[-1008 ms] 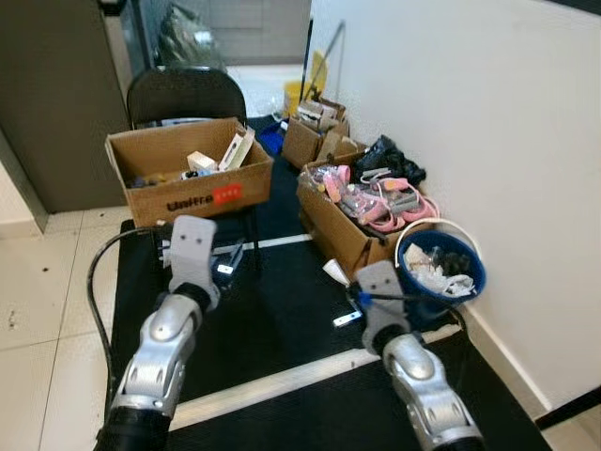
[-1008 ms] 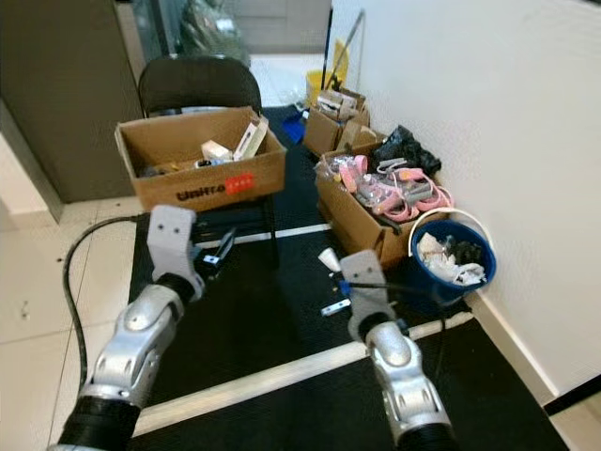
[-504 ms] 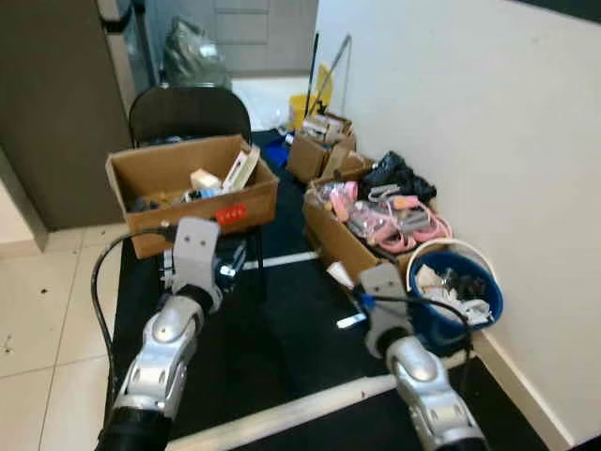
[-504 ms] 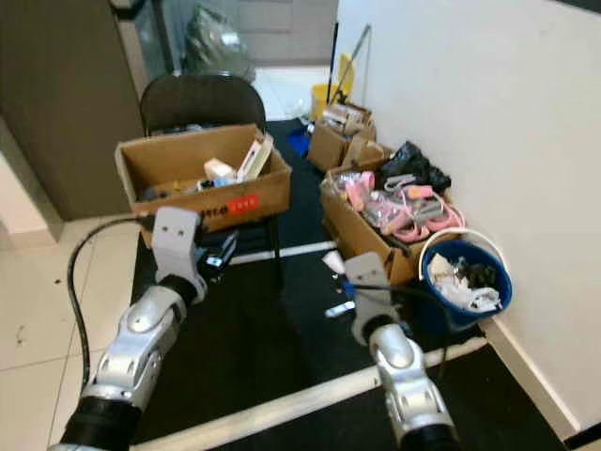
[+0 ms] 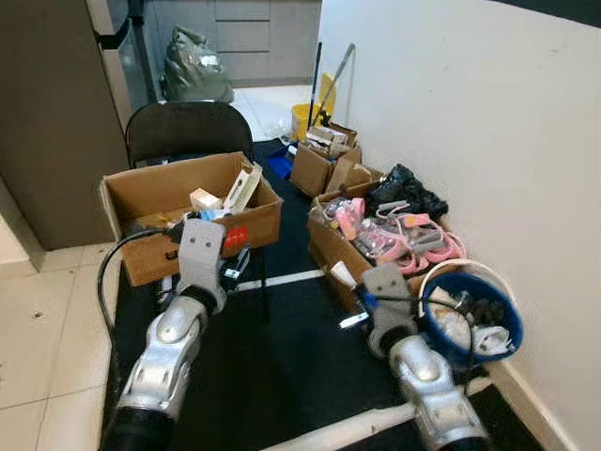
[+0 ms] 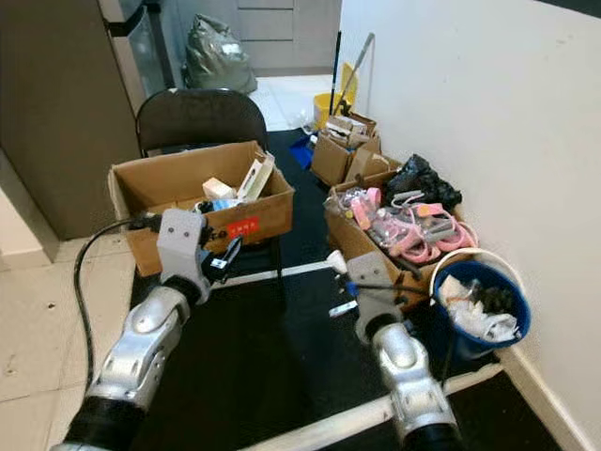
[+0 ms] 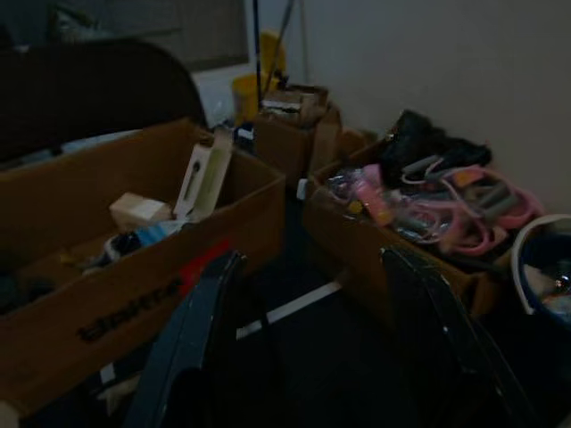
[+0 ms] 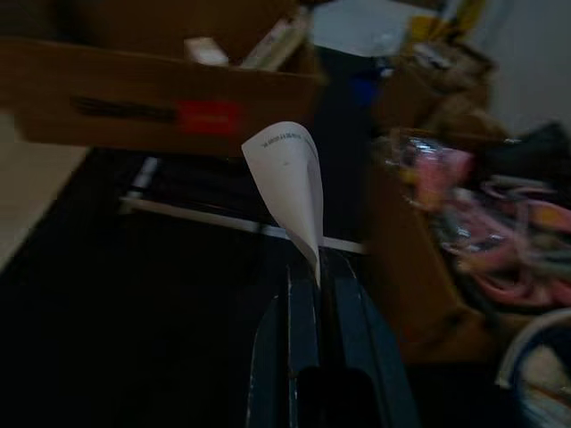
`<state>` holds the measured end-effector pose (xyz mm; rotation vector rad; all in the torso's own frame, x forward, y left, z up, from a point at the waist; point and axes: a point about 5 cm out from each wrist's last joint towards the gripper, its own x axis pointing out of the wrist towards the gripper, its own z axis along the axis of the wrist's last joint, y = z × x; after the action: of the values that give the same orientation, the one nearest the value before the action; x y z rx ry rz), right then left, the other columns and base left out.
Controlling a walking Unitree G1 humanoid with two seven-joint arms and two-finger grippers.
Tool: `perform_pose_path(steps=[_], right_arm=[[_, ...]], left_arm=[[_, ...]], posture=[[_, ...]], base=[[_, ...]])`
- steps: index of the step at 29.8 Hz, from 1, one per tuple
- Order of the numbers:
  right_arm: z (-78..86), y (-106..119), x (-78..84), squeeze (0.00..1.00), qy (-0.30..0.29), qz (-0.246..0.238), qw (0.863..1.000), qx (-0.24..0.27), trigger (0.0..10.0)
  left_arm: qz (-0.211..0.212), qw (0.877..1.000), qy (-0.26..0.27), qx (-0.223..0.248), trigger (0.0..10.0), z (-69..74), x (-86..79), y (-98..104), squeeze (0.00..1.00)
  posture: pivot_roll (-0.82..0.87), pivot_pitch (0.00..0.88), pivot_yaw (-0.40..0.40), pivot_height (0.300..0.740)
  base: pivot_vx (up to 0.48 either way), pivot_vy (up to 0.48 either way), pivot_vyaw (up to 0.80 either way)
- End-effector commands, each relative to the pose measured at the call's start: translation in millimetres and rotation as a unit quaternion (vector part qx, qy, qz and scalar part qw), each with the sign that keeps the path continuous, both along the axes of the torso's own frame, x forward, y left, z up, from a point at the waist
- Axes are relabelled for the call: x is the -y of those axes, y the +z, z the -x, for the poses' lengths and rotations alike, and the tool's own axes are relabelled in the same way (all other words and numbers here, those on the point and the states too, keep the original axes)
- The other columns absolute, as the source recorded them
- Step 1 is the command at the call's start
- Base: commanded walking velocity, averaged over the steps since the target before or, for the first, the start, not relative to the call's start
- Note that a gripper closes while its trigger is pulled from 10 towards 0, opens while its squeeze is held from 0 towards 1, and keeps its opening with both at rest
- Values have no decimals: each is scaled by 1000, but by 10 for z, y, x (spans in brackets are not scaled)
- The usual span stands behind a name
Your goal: Picking trash to rubbish bin
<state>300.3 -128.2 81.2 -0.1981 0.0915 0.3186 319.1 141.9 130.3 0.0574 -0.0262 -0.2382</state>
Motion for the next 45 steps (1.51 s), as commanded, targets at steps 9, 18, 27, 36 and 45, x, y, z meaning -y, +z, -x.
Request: perform_pose_path(steps=[9,18,27,36,45], right_arm=[[10,-25,74,0,-6,3,1000,-5,10000],[14,-22,65,0,-4,1,1000,-3,10000],[12,-18,60,0,-1,-1,1000,-2,10000],[16,-21,54,0,-1,-3,1000,-3,10000],[10,-6,-3,0,17,-10,1000,-1,10000]], left_arm=[[-7,1000,-2,-5,10000,16,2,-31,0],[-7,1000,-1,-5,10000,25,-4,-35,0],[-8,1000,-1,-5,10000,25,-3,-35,0],[-8,1000,-2,-5,10000,24,-4,-31,0],[-10,1000,-2,-5,10000,24,-11,-23,0]], posture=[[-74,60,-34,740],[-73,63,-35,740],[-71,68,-34,740],[-68,72,-31,740],[-62,76,-28,740]], base=[[377,0,0],[375,0,0],[376,0,0],[374,0,0],[375,0,0]])
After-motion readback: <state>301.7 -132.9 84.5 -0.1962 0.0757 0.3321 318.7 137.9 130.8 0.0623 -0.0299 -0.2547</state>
